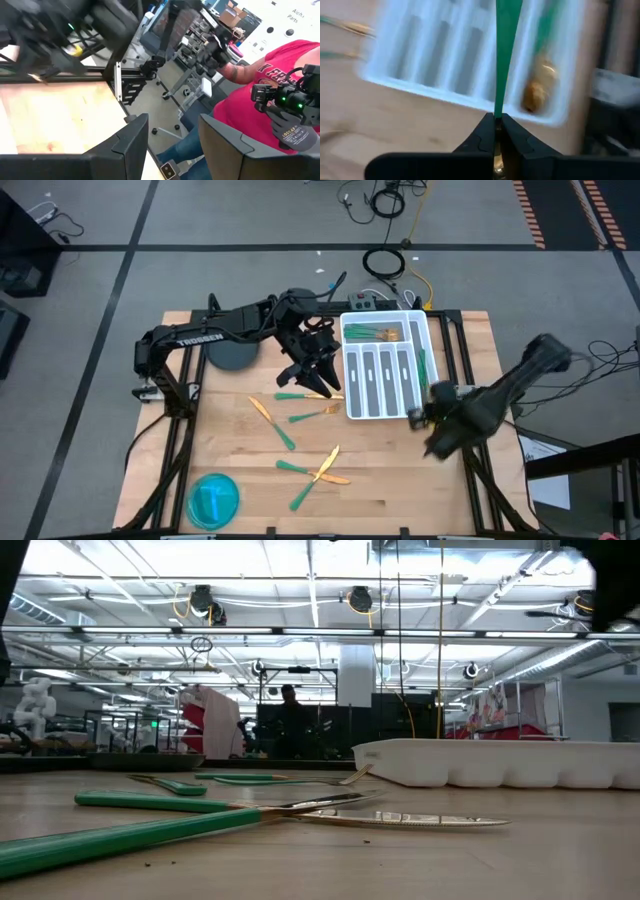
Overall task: Sort silverware
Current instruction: Put the green spoon on the silverware tray
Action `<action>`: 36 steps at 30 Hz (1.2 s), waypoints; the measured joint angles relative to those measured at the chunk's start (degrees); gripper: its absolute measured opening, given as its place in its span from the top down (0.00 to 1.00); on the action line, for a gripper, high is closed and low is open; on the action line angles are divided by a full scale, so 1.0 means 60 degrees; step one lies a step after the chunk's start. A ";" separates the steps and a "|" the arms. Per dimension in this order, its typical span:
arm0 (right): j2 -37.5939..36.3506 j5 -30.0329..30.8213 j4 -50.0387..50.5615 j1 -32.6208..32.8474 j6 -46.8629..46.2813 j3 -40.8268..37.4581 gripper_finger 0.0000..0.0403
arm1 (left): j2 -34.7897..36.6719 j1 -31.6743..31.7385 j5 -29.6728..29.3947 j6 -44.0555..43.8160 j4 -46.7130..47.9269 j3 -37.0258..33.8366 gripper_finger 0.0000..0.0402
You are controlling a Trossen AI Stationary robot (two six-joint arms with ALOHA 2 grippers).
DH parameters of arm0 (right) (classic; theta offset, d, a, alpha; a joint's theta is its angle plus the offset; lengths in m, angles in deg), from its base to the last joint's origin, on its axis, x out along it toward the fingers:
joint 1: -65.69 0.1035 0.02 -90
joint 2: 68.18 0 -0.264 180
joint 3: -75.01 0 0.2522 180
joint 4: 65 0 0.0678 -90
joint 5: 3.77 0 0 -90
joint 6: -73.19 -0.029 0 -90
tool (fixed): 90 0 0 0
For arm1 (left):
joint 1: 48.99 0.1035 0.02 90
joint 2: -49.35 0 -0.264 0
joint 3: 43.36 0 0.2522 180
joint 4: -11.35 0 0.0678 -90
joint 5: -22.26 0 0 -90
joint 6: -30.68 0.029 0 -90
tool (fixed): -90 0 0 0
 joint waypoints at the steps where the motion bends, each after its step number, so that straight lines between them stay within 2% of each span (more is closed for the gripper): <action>1: -0.0517 0.0472 -0.0056 -0.0202 0.0111 -0.0259 1.00 | 0.0000 0.0000 -0.0005 0.0001 0.0007 0.0000 0.56; 6: -0.1886 0.1603 -0.0028 -0.1294 -0.0288 -0.1191 1.00 | 0.0004 0.0000 -0.0209 0.0092 0.0206 0.0000 0.56; 9: -0.2253 0.2207 -0.0086 -0.1951 -0.0464 -0.1497 1.00 | 0.0004 0.0000 -0.0222 0.0098 0.0195 0.0000 0.56; 11: -0.2367 0.1983 0.0090 -0.2215 -0.0532 -0.1910 1.00 | 0.0004 0.0000 -0.0251 0.0098 0.0192 0.0000 0.56; 17: -0.3101 0.0548 -0.0885 -0.2388 0.0000 -0.3547 1.00 | 0.0004 -0.0004 -0.0282 0.0120 0.0177 0.0000 0.56; 23: -0.2996 0.0232 -0.0956 -0.2802 0.1353 -0.3533 1.00 | 0.0004 -0.0004 -0.0463 0.0237 0.0173 0.0000 0.56; 25: -0.2858 -0.0237 -0.1097 -0.3071 0.1498 -0.3691 1.00 | 0.0004 -0.0004 -0.0653 0.0260 0.0173 0.0000 0.56; 36: -0.1258 -0.1138 -0.1734 -0.4421 0.3129 -0.3657 1.00 | 0.0004 -0.0004 -0.0716 0.0359 0.0173 0.0000 0.56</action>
